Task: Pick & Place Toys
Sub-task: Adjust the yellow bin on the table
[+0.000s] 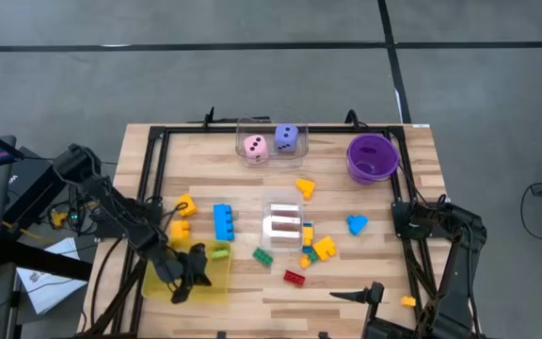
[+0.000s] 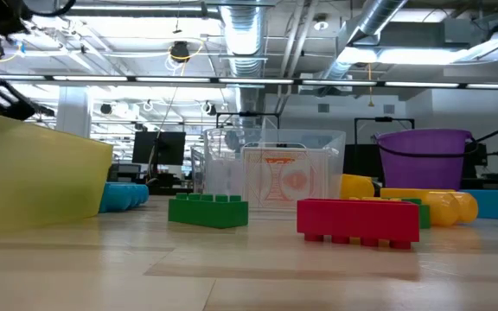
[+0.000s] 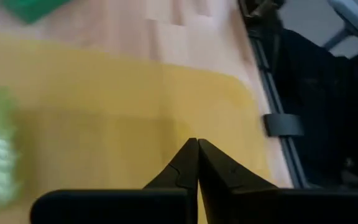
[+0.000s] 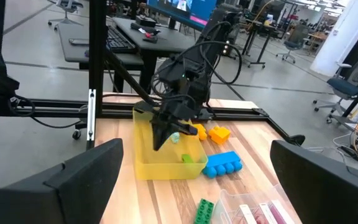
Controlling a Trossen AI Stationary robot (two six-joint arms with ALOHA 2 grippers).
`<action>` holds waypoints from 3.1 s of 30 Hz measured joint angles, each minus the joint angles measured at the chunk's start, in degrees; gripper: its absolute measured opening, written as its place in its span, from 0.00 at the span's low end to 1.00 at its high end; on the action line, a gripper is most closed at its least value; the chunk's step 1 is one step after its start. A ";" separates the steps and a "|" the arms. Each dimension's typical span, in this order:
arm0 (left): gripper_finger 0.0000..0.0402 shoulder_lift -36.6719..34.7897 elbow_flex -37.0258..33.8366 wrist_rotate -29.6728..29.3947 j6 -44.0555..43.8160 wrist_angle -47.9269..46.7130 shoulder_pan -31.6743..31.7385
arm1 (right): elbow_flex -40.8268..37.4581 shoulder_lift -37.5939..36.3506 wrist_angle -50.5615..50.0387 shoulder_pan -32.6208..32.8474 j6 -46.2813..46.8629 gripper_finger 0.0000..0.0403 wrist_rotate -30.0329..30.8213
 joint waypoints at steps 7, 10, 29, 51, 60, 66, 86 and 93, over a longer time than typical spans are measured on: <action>0.00 6.32 5.75 2.82 5.52 -0.10 1.98 | 0.00 0.00 -0.02 -0.04 0.00 0.99 0.00; 0.00 7.03 6.26 2.82 5.96 -0.06 3.38 | 0.00 0.00 -0.09 -0.03 0.00 0.99 -0.21; 0.00 11.90 6.31 6.37 9.34 7.97 5.12 | 0.00 0.00 -0.09 0.07 0.00 0.99 -1.01; 0.00 11.35 6.34 9.83 12.19 9.27 5.90 | 0.00 0.00 -0.09 0.07 0.00 0.99 -1.04; 0.00 11.35 6.34 9.88 11.93 11.23 4.09 | -0.01 0.00 -0.08 0.07 0.00 0.99 -1.05; 0.00 11.35 6.34 8.57 13.11 12.03 3.85 | -0.02 0.00 -0.07 0.07 0.00 0.99 -1.05; 0.00 14.24 6.29 7.73 13.01 15.63 3.87 | -0.01 0.00 -0.06 0.07 0.00 0.99 -1.08; 0.00 14.06 6.29 7.10 13.70 18.12 5.54 | -0.01 0.00 -0.05 0.07 0.00 0.99 -1.29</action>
